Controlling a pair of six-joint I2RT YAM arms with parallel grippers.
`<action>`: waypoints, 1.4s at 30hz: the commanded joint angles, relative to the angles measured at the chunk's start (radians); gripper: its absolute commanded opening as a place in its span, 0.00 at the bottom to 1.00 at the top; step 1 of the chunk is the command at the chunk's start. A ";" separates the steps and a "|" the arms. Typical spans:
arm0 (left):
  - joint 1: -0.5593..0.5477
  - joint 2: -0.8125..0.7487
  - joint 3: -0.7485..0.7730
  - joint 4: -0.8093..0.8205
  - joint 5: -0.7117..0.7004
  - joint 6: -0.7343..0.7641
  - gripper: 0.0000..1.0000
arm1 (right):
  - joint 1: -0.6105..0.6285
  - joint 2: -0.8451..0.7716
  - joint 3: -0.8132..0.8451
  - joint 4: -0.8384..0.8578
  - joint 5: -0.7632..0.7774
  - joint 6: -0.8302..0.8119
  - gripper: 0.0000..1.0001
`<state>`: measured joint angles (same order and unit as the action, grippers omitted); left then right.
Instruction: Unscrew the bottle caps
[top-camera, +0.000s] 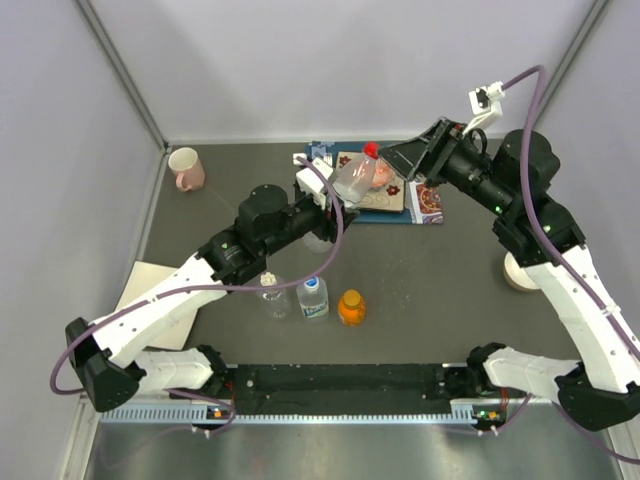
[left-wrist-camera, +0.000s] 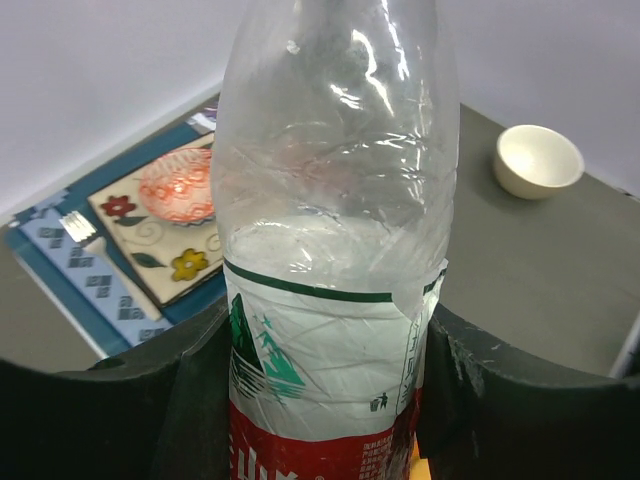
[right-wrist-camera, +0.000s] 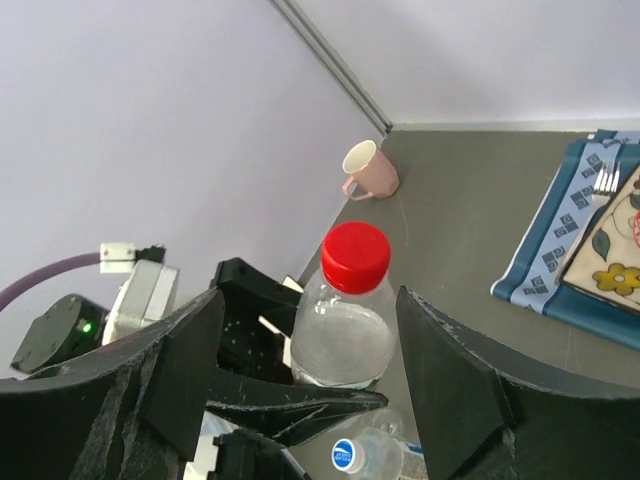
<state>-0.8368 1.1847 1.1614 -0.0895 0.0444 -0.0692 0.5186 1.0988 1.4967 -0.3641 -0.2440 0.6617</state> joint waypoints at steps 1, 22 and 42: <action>-0.031 -0.020 0.023 0.045 -0.170 0.060 0.44 | -0.005 0.026 0.050 -0.004 0.041 0.026 0.69; -0.079 -0.014 0.004 0.056 -0.207 0.086 0.43 | 0.031 0.150 0.091 0.030 0.035 0.026 0.50; -0.081 -0.048 -0.022 0.069 -0.115 0.080 0.41 | 0.034 0.150 0.046 0.071 -0.016 -0.043 0.00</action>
<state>-0.9112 1.1847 1.1530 -0.0830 -0.1452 0.0032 0.5476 1.2476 1.5383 -0.3603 -0.2161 0.6762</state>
